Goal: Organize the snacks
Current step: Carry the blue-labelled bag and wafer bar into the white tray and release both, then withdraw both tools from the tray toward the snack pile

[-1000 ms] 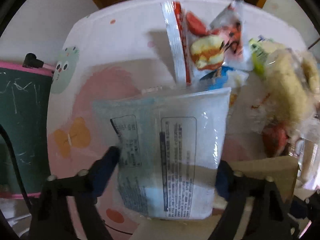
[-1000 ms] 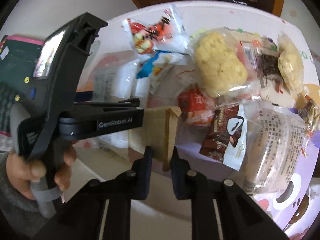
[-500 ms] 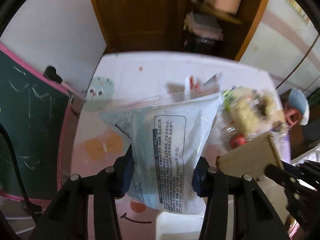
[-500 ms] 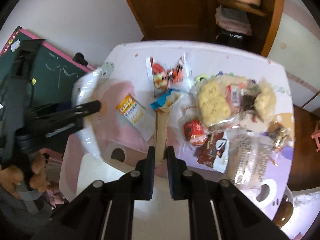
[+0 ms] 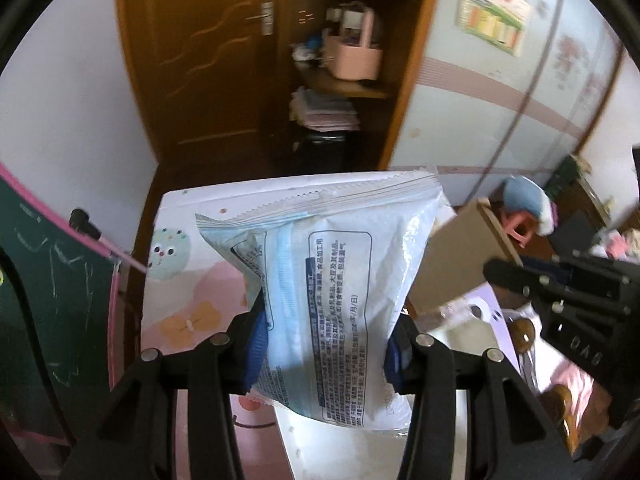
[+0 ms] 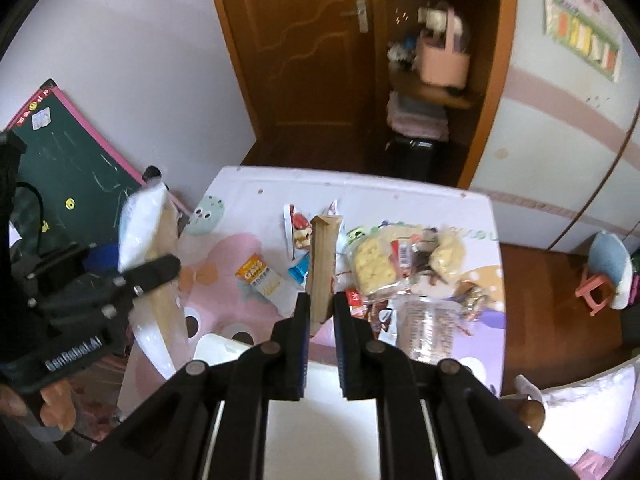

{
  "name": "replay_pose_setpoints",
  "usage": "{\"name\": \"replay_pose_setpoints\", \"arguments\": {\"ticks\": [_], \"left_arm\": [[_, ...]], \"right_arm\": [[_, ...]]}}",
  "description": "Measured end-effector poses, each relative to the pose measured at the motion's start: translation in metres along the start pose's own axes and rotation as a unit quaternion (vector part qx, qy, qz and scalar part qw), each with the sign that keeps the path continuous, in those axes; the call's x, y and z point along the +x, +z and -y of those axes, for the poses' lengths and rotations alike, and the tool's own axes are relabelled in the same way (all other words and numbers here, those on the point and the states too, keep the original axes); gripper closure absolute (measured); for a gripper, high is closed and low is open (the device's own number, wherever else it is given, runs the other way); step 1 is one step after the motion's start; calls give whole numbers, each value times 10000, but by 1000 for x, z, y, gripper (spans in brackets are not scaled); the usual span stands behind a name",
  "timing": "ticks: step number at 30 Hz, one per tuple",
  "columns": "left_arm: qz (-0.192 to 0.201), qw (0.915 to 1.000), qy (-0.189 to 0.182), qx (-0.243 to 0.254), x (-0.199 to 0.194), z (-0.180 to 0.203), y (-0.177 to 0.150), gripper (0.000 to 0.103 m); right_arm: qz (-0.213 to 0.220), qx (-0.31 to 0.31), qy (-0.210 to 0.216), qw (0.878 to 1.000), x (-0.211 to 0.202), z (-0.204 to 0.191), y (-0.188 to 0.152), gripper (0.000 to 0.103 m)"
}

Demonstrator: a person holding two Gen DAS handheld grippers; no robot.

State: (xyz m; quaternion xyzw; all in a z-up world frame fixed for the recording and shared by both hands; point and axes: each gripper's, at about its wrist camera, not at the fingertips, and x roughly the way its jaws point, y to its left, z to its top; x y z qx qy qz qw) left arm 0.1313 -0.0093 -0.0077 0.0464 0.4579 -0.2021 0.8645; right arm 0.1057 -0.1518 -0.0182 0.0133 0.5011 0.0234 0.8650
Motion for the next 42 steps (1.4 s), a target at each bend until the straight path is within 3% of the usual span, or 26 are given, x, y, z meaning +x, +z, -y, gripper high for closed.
{"name": "replay_pose_setpoints", "arguments": {"ticks": [7,12,23,25,28,30,31,33,35,37,42], "left_arm": [[-96,9988,-146,460,-25,28,-34,57],[-382,9979,-144,510,-17,43,-69,57],[-1101,9926,460,216,38,60,-140,56],[-1056,9924,590,232,42,62,-148,55],[-975,9923,713,272,39,68,-152,50],[-983,9915,822,239,37,69,-154,24],[-957,9919,805,210,34,70,-154,19],[-854,9926,853,144,26,71,-154,16],[-823,9921,933,151,20,72,-154,13],[-786,9918,1002,126,12,73,-155,11],[-747,9918,1034,32,-4,75,-157,11]], "right_arm": [[127,-31,-200,9997,-48,-9,-28,92],[-139,-123,-179,9997,-59,-12,-63,92],[-1337,23,-47,9910,-1,9,-152,92],[-1493,21,-33,9888,9,11,-162,92],[-1692,-11,-97,9855,21,11,-173,91],[-1715,-1,-132,9851,21,10,-176,90],[-1694,-38,-171,9854,20,9,-176,89],[-1605,-88,-248,9867,15,7,-175,82],[-1487,-109,-328,9883,7,7,-175,67],[-1370,-112,-378,9898,-1,7,-175,62],[-1225,-40,-328,9919,-19,7,-175,60]]}}
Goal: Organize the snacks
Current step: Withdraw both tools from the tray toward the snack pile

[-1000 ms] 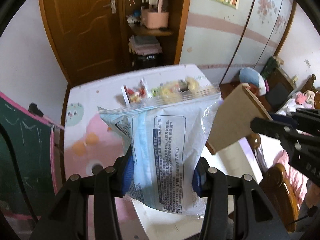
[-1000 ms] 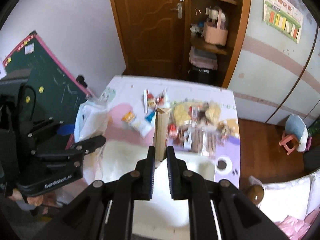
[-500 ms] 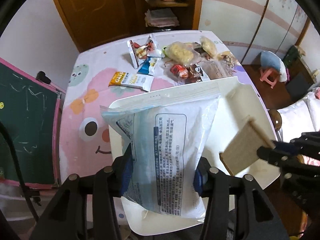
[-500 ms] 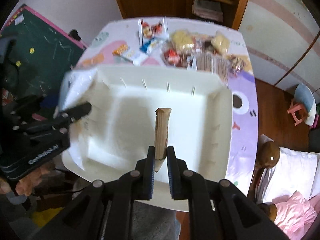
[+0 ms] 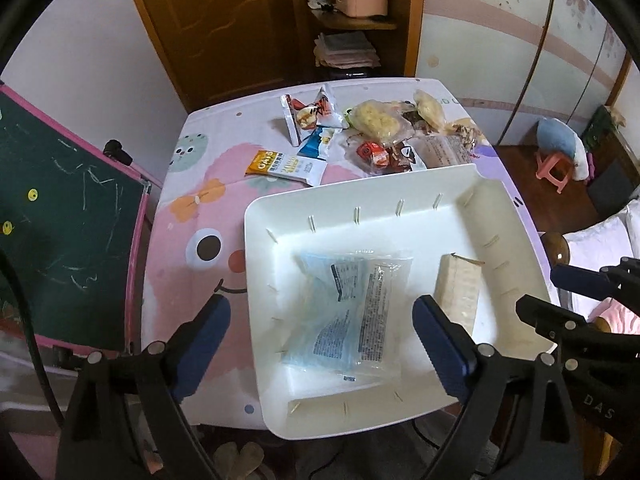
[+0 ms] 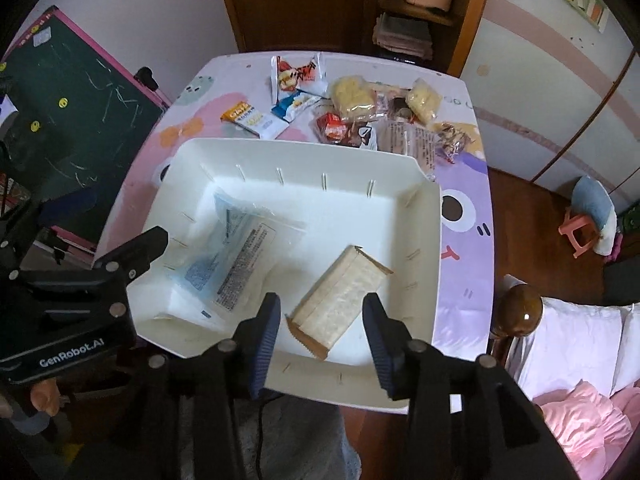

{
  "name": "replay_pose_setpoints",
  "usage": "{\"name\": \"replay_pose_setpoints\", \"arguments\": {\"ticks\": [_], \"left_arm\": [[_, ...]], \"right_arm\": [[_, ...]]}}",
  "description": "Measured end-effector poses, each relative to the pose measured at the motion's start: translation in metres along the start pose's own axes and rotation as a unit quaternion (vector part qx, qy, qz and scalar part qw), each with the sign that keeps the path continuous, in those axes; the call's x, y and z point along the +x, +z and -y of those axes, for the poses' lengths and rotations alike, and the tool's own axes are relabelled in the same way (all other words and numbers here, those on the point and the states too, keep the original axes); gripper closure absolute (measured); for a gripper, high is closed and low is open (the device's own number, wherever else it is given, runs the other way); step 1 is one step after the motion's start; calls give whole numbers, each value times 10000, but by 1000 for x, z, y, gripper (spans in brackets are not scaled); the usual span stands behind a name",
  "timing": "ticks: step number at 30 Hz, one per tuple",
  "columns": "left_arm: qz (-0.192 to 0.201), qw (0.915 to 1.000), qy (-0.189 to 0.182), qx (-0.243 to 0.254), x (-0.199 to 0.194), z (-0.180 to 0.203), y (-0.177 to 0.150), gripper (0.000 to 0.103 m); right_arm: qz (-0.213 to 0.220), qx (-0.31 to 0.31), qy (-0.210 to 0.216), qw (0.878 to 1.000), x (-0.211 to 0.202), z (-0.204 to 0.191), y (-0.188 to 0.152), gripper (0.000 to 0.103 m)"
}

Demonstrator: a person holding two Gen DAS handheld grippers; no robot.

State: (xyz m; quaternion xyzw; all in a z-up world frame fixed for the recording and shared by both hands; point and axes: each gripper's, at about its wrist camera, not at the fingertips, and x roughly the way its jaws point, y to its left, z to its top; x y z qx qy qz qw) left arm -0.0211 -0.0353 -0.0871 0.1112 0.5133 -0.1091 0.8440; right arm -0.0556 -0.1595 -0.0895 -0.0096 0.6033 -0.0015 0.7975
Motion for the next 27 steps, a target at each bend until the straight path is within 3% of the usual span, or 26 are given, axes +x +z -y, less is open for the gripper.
{"name": "replay_pose_setpoints", "arguments": {"ticks": [13,22,27], "left_arm": [[156,9997,-80,-197,-37,-2,-3,11],[575,9964,-542,-304,-63,6,0,11],[880,9946,-470,-279,-77,12,2,11]], "right_arm": [[190,144,236,9994,-32,0,-14,60],[416,80,90,9991,-47,6,-14,60],[526,16,9,9986,-55,12,-15,60]]}}
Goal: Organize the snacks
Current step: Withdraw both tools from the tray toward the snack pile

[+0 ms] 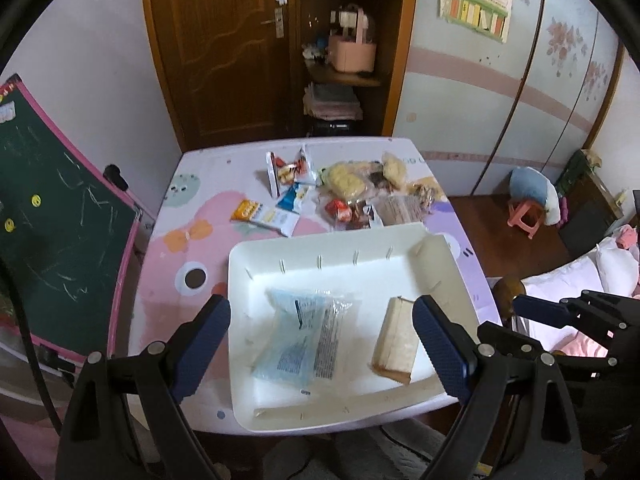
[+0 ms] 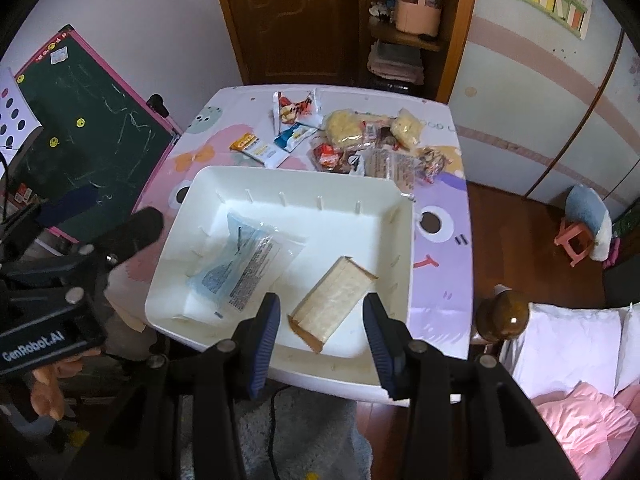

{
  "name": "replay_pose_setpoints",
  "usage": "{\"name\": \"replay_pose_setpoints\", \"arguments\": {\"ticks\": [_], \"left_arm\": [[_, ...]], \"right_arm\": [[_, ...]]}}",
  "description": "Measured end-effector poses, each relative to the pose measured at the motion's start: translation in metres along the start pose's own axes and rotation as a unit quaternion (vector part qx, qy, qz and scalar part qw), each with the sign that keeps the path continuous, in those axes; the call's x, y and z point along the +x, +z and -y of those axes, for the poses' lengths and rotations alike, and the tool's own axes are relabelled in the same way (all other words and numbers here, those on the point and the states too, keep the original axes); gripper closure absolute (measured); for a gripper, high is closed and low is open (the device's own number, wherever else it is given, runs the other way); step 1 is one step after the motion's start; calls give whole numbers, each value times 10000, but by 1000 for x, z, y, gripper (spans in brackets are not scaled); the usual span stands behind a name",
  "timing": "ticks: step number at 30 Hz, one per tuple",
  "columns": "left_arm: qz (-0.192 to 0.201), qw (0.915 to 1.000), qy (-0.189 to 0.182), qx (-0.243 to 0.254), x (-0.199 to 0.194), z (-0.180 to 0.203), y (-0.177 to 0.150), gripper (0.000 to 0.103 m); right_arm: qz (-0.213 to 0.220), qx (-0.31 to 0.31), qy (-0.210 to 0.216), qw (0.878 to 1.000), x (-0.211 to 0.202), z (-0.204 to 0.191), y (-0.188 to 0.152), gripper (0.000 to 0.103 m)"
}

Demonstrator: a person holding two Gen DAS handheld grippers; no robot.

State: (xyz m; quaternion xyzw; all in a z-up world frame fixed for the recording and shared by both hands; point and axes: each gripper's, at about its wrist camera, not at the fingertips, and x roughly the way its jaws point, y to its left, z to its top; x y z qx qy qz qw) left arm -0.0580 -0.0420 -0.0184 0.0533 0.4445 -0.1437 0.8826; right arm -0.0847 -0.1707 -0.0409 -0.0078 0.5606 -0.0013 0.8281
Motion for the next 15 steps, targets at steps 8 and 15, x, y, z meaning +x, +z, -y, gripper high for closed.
{"name": "replay_pose_setpoints", "arguments": {"ticks": [8,15], "left_arm": [[-184,9997,-122,-48,5,-6,12,11],[-434,9987,-247,-98,35,-25,50,11]], "right_arm": [[179,15,31,9998,-5,11,10,60],[118,330,157,9993,4,30,44,60]]}}
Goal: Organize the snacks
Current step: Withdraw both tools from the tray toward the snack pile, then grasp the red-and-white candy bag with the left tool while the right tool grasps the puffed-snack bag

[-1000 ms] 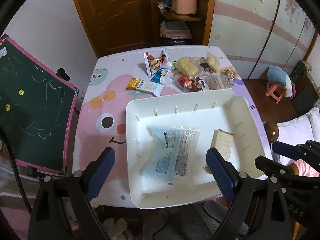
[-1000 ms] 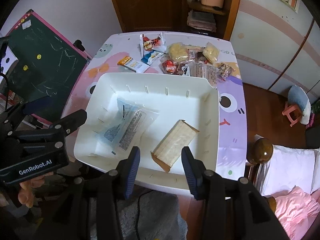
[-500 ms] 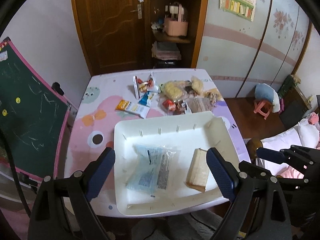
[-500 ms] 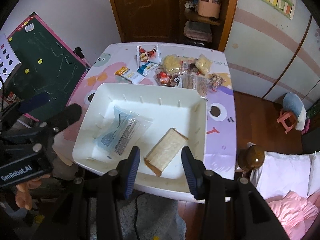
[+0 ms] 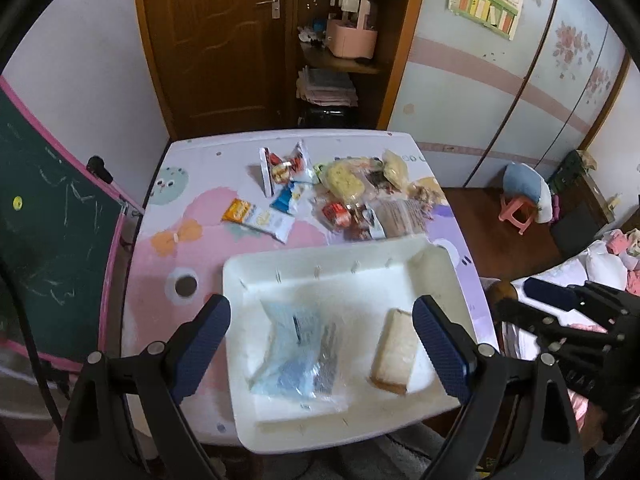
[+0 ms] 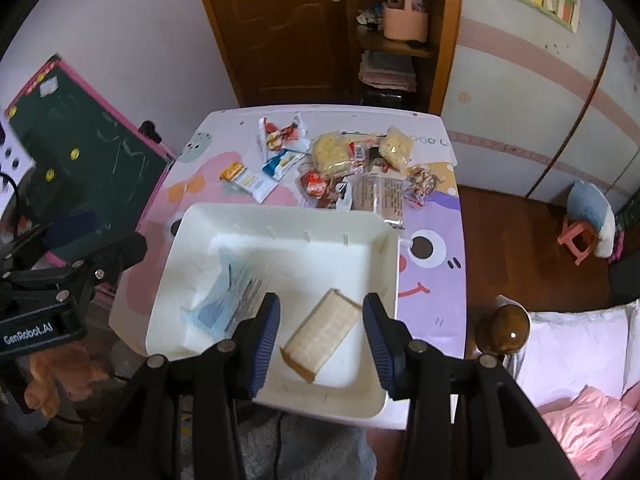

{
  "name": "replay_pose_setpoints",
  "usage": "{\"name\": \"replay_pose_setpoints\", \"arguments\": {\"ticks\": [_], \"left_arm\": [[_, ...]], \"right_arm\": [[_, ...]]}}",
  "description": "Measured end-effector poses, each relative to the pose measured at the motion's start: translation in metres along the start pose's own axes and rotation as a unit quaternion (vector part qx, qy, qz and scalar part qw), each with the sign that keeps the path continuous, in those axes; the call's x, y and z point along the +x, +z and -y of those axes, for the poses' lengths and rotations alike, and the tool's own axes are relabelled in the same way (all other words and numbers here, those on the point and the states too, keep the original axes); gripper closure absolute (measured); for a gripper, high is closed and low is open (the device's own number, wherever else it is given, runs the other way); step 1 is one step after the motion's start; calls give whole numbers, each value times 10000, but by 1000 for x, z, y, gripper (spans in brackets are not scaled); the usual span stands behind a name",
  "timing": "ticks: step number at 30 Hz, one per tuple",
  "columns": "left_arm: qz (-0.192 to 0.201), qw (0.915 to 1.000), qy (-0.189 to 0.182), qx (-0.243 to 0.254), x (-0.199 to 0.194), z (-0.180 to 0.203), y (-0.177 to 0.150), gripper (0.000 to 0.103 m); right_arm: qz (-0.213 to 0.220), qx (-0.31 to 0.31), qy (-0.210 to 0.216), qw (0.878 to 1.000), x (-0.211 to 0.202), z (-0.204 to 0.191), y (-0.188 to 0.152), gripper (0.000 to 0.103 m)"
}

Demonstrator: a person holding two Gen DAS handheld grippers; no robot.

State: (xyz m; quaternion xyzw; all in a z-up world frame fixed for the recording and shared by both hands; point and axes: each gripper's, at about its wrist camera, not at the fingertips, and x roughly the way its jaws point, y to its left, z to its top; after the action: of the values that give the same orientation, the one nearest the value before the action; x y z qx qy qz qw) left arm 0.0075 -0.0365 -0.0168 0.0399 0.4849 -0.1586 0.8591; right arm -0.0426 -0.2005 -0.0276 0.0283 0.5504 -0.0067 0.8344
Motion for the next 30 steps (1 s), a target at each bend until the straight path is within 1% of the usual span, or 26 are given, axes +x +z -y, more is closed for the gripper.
{"name": "replay_pose_setpoints", "arguments": {"ticks": [3,7,9,12,14,16,17,19,20,22,25,28,30], "left_arm": [[57,9996,202,208,13,-6,27,11],[99,9983,406,403,37,-15,67,11],[76,9986,327,410,53,-23,91,11],[-36,9988,76,479,80,-33,124,11],[-69,9983,41,582,103,-39,146,11],[-49,9974,30,718,123,-43,161,11],[-65,9969,44,788,139,-45,170,10],[-162,9957,-22,911,167,-48,181,10],[-248,9951,2,957,185,-51,185,10],[-392,9936,-21,1062,214,-54,189,10],[-532,9920,34,1145,258,-60,192,10],[-669,9921,9,1058,294,-68,193,10],[-766,9927,-55,931,314,-74,193,10]], "right_arm": [[62,77,-96,9999,4,12,26,59],[174,246,-119,9995,16,31,67,49],[209,334,-204,9990,26,42,92,48],[154,494,-273,9983,46,58,127,45],[123,555,-272,9980,61,67,147,32],[67,600,-380,9974,84,79,171,25],[54,613,-420,9972,95,83,180,25],[-17,659,-513,9965,117,92,195,25],[-66,686,-538,9962,129,97,201,25],[-201,812,-571,9949,160,108,215,25],[-418,1009,-575,9924,202,120,225,25],[-655,1256,-625,9879,244,133,232,25],[-795,1462,-547,9845,267,142,234,25]]}}
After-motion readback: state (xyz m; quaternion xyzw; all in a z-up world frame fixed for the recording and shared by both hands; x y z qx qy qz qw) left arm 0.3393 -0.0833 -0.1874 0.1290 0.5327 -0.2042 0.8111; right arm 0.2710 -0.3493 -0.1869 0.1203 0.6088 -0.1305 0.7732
